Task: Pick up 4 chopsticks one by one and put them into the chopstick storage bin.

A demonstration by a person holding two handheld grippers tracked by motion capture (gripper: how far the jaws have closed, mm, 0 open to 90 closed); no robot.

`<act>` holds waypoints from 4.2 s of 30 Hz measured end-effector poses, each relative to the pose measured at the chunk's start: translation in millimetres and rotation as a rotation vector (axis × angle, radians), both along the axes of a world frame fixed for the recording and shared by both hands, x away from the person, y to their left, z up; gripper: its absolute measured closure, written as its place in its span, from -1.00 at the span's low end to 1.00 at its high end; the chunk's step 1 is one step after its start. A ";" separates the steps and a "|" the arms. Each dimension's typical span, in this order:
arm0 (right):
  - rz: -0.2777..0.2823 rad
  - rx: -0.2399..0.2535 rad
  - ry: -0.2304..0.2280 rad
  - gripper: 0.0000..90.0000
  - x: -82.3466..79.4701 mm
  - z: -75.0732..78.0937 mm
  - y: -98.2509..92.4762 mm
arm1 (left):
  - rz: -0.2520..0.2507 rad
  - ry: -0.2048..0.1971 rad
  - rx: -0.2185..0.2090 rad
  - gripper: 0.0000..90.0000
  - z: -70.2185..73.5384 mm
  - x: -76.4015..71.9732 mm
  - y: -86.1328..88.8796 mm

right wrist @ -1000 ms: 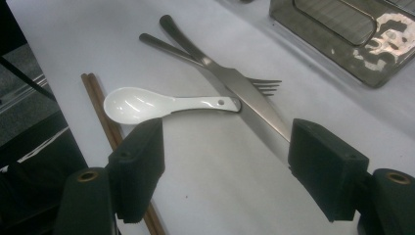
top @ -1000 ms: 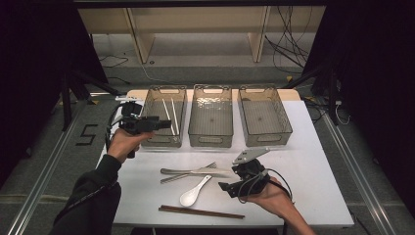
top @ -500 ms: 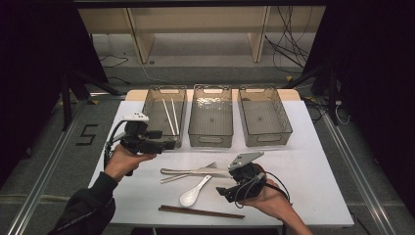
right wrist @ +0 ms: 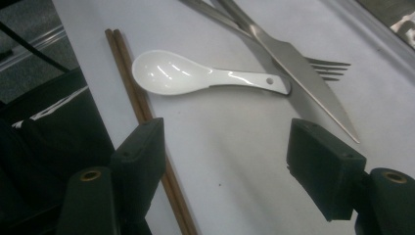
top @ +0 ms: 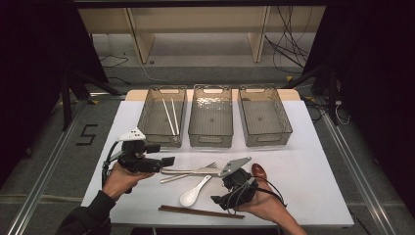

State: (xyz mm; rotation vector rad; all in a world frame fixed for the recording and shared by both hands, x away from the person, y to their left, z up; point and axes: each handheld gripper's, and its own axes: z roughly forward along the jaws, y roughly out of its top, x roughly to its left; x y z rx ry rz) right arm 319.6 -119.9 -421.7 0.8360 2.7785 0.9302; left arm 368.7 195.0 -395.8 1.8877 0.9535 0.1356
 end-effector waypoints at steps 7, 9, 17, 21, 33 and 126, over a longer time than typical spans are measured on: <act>0.028 -0.021 0.006 -0.29 -1.2 -2.7 5.0 | -0.002 -0.033 -0.008 -0.64 -0.7 -9.5 -0.1; 0.032 -0.029 0.005 -0.28 -1.2 -3.1 5.6 | -0.001 -0.037 -0.009 -0.64 -1.5 -11.3 0.9; 0.065 -0.062 0.021 -0.16 -2.0 -6.6 11.1 | 0.021 -0.037 -0.008 -0.64 -7.6 -18.7 4.1; 0.083 -0.082 0.031 -0.08 -1.3 -8.8 14.0 | 0.015 -0.036 -0.008 -0.65 -8.9 -24.1 2.0; 0.159 -0.190 0.070 0.16 -4.1 -23.3 23.0 | 0.016 -0.041 -0.003 -0.65 -11.7 -30.9 1.6; 0.438 -0.254 -0.038 0.93 -14.8 -12.6 35.3 | -0.075 0.027 0.059 -0.65 -22.0 -31.0 -8.3</act>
